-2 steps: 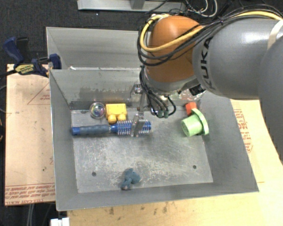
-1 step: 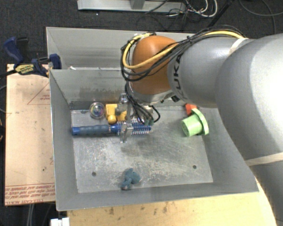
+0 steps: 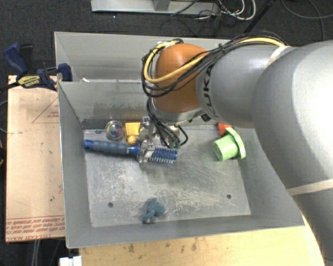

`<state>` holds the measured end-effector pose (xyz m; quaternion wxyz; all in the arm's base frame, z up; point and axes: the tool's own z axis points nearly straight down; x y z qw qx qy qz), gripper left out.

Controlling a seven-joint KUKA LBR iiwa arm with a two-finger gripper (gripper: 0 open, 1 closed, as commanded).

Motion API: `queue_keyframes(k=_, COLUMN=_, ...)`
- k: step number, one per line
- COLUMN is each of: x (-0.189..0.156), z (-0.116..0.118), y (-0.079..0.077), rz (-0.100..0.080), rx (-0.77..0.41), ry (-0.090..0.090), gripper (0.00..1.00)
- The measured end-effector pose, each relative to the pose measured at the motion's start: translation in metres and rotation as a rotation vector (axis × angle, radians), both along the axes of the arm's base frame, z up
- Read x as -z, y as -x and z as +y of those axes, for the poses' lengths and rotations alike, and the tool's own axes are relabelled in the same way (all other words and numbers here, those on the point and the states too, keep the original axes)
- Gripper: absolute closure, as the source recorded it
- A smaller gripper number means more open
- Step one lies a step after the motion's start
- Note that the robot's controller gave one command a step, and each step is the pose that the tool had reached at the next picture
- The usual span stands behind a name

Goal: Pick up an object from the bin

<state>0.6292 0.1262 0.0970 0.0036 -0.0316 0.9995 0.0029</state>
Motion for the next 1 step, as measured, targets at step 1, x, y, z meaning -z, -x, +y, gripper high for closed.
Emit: queue_keyframes(k=1, x=-0.1469, z=0.0051, y=0.0232, rz=-0.002, rx=-0.010, ry=0.004, gripper=1.00)
